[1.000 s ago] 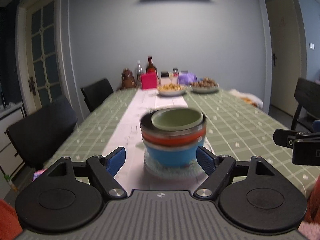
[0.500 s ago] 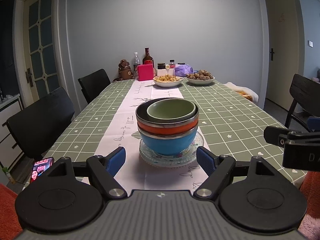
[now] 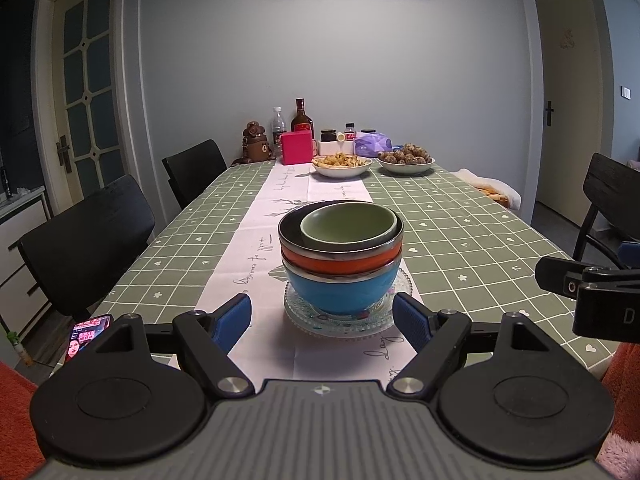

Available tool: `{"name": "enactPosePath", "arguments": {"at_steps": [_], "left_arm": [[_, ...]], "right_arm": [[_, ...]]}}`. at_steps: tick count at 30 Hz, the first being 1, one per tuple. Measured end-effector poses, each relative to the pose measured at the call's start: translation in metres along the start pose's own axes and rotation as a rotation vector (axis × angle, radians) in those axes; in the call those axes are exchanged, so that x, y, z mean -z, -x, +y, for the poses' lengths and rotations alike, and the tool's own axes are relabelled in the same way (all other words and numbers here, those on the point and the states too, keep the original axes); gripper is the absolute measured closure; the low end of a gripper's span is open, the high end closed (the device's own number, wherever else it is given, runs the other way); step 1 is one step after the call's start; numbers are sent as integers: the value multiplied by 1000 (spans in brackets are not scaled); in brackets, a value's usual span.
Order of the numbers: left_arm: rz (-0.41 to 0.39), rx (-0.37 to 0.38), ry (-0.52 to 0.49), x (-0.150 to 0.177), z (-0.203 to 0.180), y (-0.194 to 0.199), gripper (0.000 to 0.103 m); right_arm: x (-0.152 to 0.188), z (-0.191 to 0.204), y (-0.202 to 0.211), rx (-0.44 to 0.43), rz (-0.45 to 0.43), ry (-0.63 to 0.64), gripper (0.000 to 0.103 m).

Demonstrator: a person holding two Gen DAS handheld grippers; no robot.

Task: Organize plates and bowls

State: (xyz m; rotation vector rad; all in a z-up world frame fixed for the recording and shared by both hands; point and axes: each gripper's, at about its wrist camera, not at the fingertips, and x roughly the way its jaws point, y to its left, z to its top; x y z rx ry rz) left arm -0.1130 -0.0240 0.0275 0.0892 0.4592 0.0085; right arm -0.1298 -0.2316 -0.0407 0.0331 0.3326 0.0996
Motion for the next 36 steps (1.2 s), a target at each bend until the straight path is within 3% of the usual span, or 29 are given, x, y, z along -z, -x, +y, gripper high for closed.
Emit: {"name": "enactPosePath", "arguments": {"at_steps": [36], "left_arm": [[5, -3, 18, 0, 3, 0, 9]], "right_arm": [[0, -4, -8, -12, 27, -8, 4]]}}
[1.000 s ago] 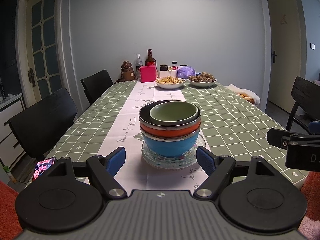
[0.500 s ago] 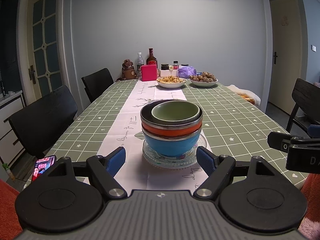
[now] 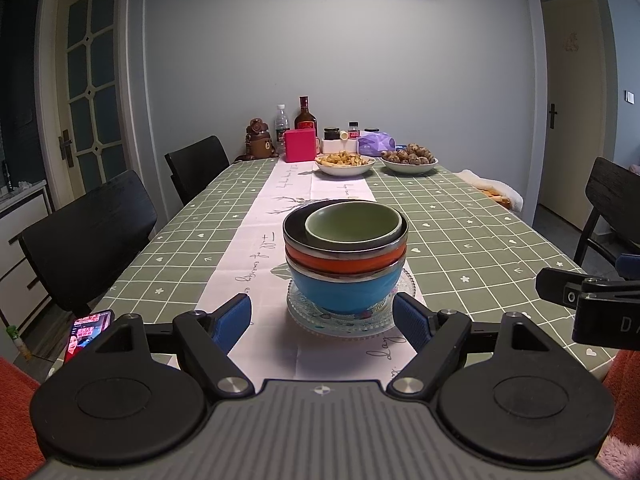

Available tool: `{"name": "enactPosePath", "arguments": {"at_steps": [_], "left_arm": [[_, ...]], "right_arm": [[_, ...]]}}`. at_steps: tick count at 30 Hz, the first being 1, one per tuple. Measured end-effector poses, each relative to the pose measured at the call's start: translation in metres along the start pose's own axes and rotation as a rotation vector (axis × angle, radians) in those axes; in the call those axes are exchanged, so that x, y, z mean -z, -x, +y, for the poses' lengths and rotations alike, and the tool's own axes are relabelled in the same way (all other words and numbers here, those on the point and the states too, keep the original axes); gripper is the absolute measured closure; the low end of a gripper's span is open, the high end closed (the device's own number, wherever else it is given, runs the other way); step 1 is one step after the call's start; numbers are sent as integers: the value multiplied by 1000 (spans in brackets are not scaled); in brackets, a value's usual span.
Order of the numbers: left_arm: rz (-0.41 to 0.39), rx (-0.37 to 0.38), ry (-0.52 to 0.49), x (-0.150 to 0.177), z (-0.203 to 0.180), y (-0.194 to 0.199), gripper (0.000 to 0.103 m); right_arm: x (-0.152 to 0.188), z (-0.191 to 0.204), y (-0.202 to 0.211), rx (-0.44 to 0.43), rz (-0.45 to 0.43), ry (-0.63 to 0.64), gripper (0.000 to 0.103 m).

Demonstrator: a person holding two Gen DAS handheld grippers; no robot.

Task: Organize plates and bowls

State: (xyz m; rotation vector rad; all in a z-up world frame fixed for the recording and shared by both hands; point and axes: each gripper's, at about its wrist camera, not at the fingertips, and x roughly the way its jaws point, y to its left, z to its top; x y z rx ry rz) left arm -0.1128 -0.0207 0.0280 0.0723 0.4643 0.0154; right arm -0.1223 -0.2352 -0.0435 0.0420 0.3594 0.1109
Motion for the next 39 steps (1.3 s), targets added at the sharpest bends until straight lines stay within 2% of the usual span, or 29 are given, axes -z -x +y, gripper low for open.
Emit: {"name": "enactPosePath", "arguments": {"at_steps": [39], "left_arm": [[-10, -1, 3, 0, -1, 3, 9]], "right_arm": [[3, 1, -5, -15, 31, -4, 3]]}}
